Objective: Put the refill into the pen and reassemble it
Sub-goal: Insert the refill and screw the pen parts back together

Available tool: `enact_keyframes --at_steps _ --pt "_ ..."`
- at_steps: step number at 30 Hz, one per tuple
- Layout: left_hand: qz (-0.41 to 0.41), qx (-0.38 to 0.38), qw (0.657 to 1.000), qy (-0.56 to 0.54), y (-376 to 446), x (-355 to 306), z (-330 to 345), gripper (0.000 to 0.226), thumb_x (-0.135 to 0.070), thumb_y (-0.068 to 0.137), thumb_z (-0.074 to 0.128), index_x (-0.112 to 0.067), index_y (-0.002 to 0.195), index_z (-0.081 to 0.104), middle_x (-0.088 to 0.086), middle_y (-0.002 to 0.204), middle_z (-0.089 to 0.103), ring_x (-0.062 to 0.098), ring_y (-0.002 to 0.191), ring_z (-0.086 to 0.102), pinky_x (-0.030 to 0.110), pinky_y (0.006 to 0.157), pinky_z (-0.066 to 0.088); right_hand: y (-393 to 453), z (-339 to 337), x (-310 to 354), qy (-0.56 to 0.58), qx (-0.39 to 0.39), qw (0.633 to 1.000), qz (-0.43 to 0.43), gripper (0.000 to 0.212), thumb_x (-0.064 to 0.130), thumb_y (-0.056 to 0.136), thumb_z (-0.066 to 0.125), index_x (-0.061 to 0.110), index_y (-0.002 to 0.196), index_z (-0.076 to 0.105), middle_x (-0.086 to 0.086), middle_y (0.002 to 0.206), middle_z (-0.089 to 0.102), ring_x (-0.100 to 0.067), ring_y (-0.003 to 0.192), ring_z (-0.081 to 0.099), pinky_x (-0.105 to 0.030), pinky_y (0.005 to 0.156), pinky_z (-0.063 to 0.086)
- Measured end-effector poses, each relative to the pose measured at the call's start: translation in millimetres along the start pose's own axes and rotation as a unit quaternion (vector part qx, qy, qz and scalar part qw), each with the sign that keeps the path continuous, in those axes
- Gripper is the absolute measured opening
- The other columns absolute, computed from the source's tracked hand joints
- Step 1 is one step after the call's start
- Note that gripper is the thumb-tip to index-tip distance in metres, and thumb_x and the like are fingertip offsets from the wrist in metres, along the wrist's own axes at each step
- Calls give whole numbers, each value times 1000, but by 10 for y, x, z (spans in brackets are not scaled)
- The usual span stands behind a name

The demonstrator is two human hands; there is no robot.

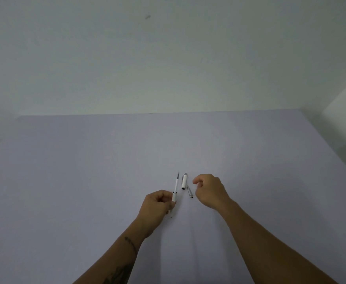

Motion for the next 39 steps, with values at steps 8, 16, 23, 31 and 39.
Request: enact_keyframes --at_steps 8,16,23,31,39 --pt "24 -41 997 61 55 -21 -78 16 -5 80 71 -19 73 66 -3 70 60 13 65 55 27 65 49 194 298 35 -124 -3 992 3 23 13 77 56 8 99 63 -8 95 63 -31 84 61 -33 69 52" --pt "-39 -24 999 -8 50 34 -255 9 -4 80 73 -11 80 68 1 70 63 18 72 62 31 72 56 156 516 87 -114 -12 993 33 21 10 75 57 14 88 41 2 77 41 -26 76 55 -29 62 39" --pt "-55 7 997 -48 11 19 -175 16 -1 75 75 -15 71 69 -6 57 66 15 65 62 31 70 55 -32 246 229 210 -21 977 43 13 6 76 60 15 74 68 2 68 73 -19 67 66 -28 57 50" --pt "-51 35 997 -38 -76 -67 22 19 2 77 73 -15 71 69 -2 60 65 19 68 60 30 66 53 -152 -214 446 330 -18 944 5 12 6 83 64 16 78 70 -5 80 76 -7 56 64 -22 53 46" --pt "-36 57 998 -4 -152 -105 110 19 1 78 71 -17 70 69 5 71 63 22 72 58 29 65 51 -270 -262 353 281 -8 960 -6 14 10 83 64 22 78 72 1 78 75 -13 69 67 -26 60 49"
Point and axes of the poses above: each hand's wrist, its own y-axis towards the middle knuckle, its own z-axis out of the palm, x = y × z, the point moved 1 cm from there along y, towards the middle knuckle
